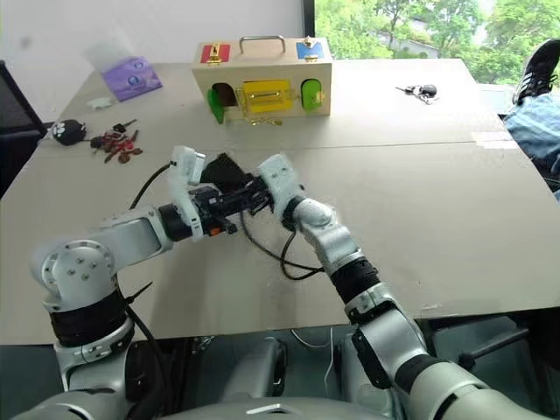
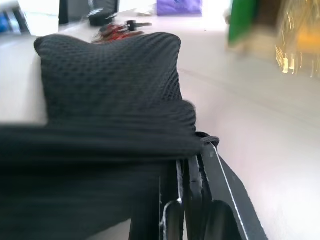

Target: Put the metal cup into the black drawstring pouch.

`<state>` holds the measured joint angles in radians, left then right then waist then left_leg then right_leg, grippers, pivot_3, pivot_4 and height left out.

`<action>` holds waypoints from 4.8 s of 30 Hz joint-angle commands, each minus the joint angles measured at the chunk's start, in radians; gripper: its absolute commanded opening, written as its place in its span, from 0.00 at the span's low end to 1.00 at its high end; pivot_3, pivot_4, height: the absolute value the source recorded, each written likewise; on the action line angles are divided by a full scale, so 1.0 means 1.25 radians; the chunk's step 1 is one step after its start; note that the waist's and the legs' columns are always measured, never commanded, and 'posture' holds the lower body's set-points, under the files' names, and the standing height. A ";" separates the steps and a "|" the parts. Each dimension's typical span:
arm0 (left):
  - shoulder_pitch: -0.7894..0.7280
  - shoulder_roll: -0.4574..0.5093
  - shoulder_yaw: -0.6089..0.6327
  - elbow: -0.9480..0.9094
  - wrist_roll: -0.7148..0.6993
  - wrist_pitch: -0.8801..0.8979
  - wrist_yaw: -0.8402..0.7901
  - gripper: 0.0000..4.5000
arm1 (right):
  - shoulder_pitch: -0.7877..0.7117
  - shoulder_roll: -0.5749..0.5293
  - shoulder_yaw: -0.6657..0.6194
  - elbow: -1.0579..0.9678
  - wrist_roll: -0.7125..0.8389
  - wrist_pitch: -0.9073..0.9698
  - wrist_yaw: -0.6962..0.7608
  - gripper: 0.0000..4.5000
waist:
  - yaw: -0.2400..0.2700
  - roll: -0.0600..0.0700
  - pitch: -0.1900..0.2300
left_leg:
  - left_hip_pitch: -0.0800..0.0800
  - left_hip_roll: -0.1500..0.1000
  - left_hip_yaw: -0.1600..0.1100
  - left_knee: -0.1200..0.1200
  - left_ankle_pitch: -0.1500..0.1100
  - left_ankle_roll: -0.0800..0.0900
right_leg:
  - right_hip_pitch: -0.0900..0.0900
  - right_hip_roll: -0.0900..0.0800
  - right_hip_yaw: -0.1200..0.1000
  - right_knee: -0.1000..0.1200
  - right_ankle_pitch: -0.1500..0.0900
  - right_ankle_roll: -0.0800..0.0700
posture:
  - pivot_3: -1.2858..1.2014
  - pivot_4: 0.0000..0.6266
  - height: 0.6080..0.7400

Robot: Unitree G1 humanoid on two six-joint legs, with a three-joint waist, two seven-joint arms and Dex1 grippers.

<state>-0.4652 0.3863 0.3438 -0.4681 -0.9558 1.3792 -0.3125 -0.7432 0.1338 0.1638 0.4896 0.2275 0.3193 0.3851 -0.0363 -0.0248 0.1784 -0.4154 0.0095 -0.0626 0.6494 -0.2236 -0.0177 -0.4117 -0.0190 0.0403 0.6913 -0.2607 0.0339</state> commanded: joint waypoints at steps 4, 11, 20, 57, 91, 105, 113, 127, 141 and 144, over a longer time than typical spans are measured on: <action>0.010 -0.040 -0.043 -0.080 -0.086 -0.024 -0.009 0.00 | -0.051 -0.043 0.187 0.000 -0.213 -0.150 0.000 0.01 | -0.009 0.001 0.000 | 0.001 -0.002 0.002 0.000 -0.001 0.002 | -0.001 0.001 0.002 0.001 0.000 0.000 | 0.52 0.24 1.00; 0.016 -0.082 -0.024 -0.044 -0.072 -0.068 0.015 0.00 | -0.029 -0.105 0.226 -0.035 -0.287 -0.224 0.052 0.01 | -0.004 0.000 0.000 | 0.000 -0.002 0.002 0.000 0.001 -0.001 | -0.001 0.001 0.002 0.001 0.000 0.000 | 0.52 0.24 1.00; 0.052 -0.043 -0.022 0.002 -0.011 -0.172 -0.037 0.00 | 0.019 -0.179 0.147 -0.253 -0.210 -0.040 0.172 0.47 | -0.003 0.000 0.000 | 0.000 -0.002 0.001 0.000 0.000 0.000 | -0.001 0.001 0.001 0.001 0.000 0.000 | 0.52 0.24 1.00; 0.114 0.312 -0.055 0.167 0.101 -0.374 -0.431 0.00 | 0.056 -0.124 0.129 0.053 -0.218 -0.309 0.119 0.47 | -0.006 0.001 0.001 | 0.001 0.000 0.002 -0.002 -0.001 0.002 | -0.001 0.002 0.001 -0.001 0.000 0.000 | 0.52 0.24 1.00; 0.065 0.113 -0.072 0.059 -0.035 -0.400 -0.229 0.84 | 0.019 -0.520 0.093 -0.541 -0.435 -0.200 0.185 0.00 | -0.003 0.001 0.001 | 0.000 -0.002 0.003 -0.001 -0.001 0.002 | 0.000 0.001 0.001 -0.002 0.000 0.000 | 0.52 0.24 1.00; -0.040 -0.003 -0.166 0.078 0.000 -0.416 -0.115 0.84 | -0.072 -0.599 0.125 -0.458 -0.528 -0.430 0.211 0.00 | 0.001 0.001 0.001 | 0.000 -0.002 0.003 -0.001 -0.001 0.002 | 0.000 0.001 0.001 -0.003 0.000 0.000 | 0.52 0.24 1.00; -0.100 -0.051 -0.221 0.148 0.046 -0.447 -0.156 0.84 | -0.068 -0.591 0.120 -0.467 -0.532 -0.446 0.217 0.00 | 0.000 0.001 0.001 | 0.000 -0.002 0.004 -0.001 0.001 -0.001 | 0.000 0.001 0.001 -0.003 0.000 0.000 | 0.52 0.24 1.00; -0.108 -0.071 -0.255 0.186 0.085 -0.469 -0.224 0.40 | -0.045 -0.573 0.106 -0.515 -0.526 -0.385 0.230 0.00 | 0.001 0.001 0.001 | 0.000 -0.002 0.003 -0.001 0.001 -0.001 | 0.000 0.001 0.001 -0.003 0.000 0.000 | 0.52 0.24 1.00; -0.130 -0.103 -0.258 0.211 0.107 -0.478 -0.251 0.28 | -0.040 -0.570 0.106 -0.526 -0.515 -0.366 0.242 0.00 | 0.001 0.001 0.001 | 0.000 -0.002 0.003 0.000 0.001 -0.001 | 0.000 0.001 0.001 -0.003 0.000 0.000 | 0.52 0.24 1.00; -0.129 -0.102 -0.257 0.213 0.109 -0.478 -0.258 0.05 | -0.037 -0.568 0.103 -0.530 -0.509 -0.355 0.244 0.00 | 0.001 0.001 0.001 | 0.000 -0.002 0.003 0.000 0.001 -0.001 | 0.000 0.001 0.001 -0.003 0.000 0.000 | 0.52 0.24 1.00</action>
<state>-0.6062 0.2643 0.0211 -0.1802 -0.8100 0.8005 -0.6177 -0.7890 -0.5805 0.3307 -0.1335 -0.4248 -0.1291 0.6895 -0.0352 -0.0236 0.1798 -0.4158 0.0073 -0.0585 0.6488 -0.2226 -0.0192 -0.4118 -0.0174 0.0413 0.6879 -0.2611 0.0340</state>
